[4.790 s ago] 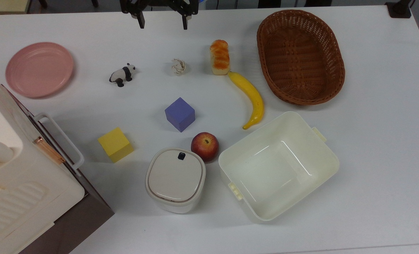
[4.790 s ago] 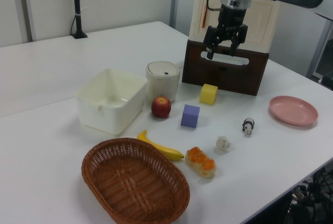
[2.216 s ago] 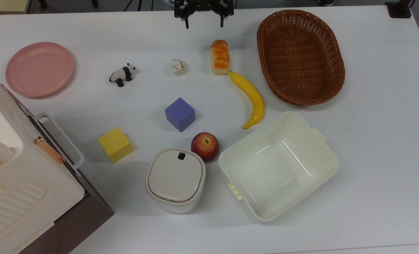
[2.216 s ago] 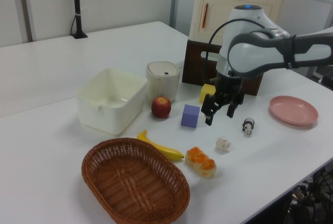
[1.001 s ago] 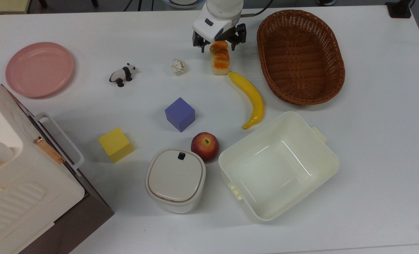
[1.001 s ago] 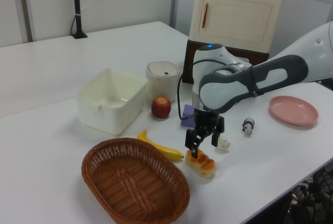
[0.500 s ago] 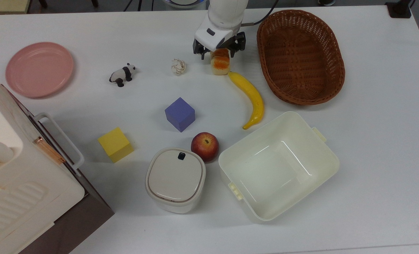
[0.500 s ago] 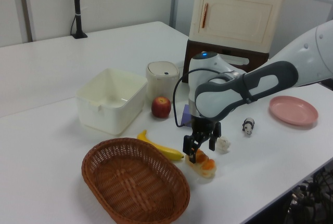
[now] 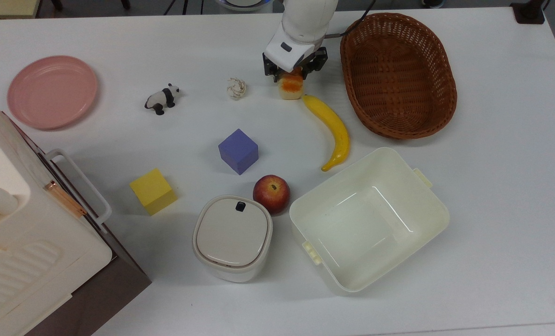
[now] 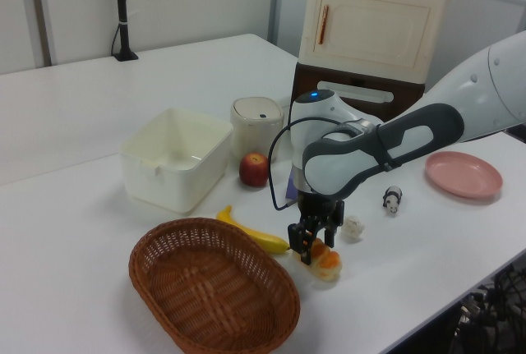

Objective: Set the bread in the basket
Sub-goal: 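Close the gripper on the bread roll and lift it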

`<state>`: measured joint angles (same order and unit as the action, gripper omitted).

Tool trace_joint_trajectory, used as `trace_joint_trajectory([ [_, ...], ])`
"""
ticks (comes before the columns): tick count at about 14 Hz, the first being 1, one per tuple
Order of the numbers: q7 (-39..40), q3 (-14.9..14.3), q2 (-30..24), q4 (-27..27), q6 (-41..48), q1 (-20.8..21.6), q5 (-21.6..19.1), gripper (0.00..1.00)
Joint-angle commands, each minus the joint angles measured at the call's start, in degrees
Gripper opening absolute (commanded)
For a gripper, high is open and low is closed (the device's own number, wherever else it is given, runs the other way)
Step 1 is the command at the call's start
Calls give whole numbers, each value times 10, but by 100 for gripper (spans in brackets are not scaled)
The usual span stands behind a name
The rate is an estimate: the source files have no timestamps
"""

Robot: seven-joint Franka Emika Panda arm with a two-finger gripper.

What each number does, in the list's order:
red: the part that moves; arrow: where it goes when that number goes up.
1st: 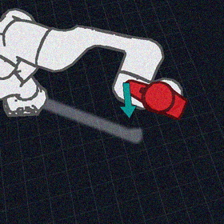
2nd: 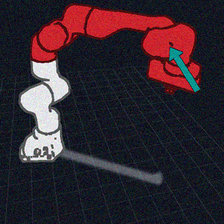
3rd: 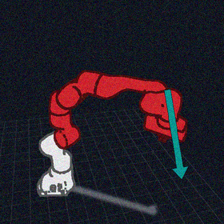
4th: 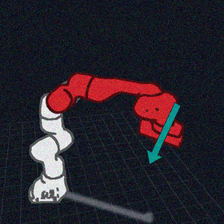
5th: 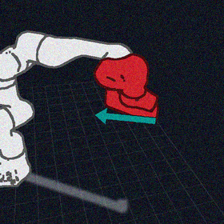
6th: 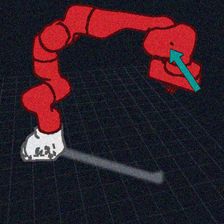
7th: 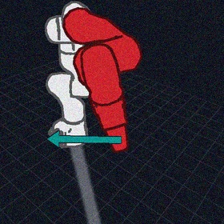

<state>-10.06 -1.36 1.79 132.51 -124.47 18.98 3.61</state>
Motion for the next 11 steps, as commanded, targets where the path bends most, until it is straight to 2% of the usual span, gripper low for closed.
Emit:
trace_joint_trajectory([
  [1,-14,-2,3,-13,-9,2,12,0],
  [5,-10,-2,-2,-26,-5,-1,11,0],
  [7,-15,-3,-17,-51,1,-7,11,0],
  [11,-16,-4,-43,-140,107,-18,9,0],
])
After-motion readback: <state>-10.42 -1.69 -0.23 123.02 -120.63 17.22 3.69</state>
